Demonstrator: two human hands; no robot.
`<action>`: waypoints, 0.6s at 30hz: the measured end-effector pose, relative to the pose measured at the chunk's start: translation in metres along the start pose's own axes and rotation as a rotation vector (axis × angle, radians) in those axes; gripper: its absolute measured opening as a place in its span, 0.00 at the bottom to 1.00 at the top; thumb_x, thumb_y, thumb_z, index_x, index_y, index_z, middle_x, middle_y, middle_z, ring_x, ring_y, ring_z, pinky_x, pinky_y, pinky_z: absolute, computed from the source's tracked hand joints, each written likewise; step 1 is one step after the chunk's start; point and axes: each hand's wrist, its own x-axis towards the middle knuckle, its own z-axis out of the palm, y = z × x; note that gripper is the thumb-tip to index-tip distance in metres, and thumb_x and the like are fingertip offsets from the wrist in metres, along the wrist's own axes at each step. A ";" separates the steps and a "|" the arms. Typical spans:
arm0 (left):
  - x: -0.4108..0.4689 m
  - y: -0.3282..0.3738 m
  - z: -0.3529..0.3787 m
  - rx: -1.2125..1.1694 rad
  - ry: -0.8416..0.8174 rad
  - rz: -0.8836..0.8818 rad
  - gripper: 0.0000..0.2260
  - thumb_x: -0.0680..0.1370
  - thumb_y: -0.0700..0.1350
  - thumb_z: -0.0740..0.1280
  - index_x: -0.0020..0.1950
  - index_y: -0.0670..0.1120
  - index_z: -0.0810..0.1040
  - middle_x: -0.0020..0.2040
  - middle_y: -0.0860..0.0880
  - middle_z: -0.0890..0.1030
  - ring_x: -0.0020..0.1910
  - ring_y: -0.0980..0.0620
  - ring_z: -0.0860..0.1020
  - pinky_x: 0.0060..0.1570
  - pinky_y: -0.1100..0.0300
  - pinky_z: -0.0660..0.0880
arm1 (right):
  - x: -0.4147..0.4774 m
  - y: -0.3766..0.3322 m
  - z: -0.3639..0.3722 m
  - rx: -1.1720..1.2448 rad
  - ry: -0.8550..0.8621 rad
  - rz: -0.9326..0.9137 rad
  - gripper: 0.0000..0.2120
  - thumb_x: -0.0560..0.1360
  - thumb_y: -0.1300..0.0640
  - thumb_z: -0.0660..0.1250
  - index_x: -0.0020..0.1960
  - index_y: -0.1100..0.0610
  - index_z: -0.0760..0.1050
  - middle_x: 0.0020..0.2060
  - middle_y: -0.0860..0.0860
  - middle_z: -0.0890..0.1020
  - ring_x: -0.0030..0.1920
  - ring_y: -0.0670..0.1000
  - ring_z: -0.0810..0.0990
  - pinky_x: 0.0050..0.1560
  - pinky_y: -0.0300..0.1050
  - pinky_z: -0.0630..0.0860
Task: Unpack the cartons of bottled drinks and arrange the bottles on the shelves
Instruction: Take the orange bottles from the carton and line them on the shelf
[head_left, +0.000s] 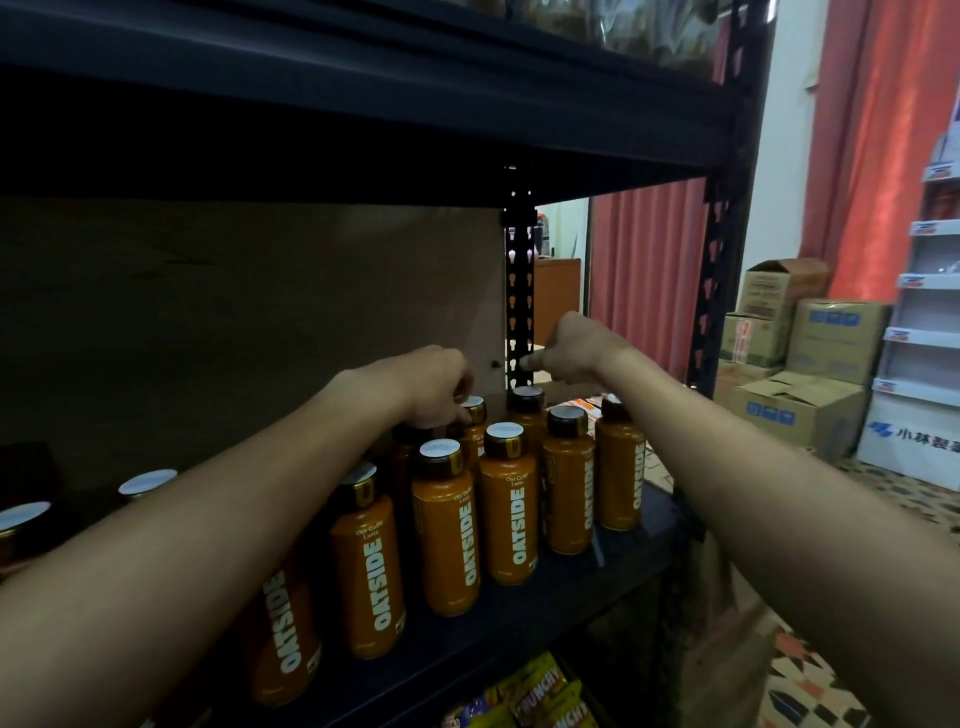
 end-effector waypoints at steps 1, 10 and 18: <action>0.002 -0.001 0.001 -0.005 0.006 -0.007 0.16 0.77 0.50 0.70 0.64 0.47 0.76 0.59 0.48 0.79 0.57 0.50 0.77 0.55 0.56 0.76 | 0.001 0.001 -0.003 -0.017 0.009 -0.026 0.13 0.79 0.51 0.70 0.46 0.62 0.76 0.43 0.55 0.81 0.42 0.53 0.79 0.40 0.45 0.73; 0.013 -0.002 0.009 -0.011 0.052 -0.023 0.08 0.77 0.47 0.72 0.44 0.51 0.74 0.45 0.51 0.77 0.45 0.51 0.76 0.35 0.62 0.69 | 0.005 0.006 0.015 -0.189 -0.223 -0.110 0.21 0.78 0.59 0.71 0.70 0.60 0.75 0.67 0.55 0.78 0.66 0.56 0.76 0.61 0.47 0.75; 0.016 -0.003 0.011 -0.024 0.058 -0.026 0.14 0.75 0.49 0.73 0.59 0.46 0.80 0.52 0.47 0.81 0.50 0.50 0.79 0.45 0.58 0.75 | 0.007 0.013 0.022 -0.145 -0.131 -0.134 0.23 0.75 0.55 0.75 0.67 0.60 0.75 0.61 0.56 0.80 0.60 0.57 0.79 0.58 0.50 0.78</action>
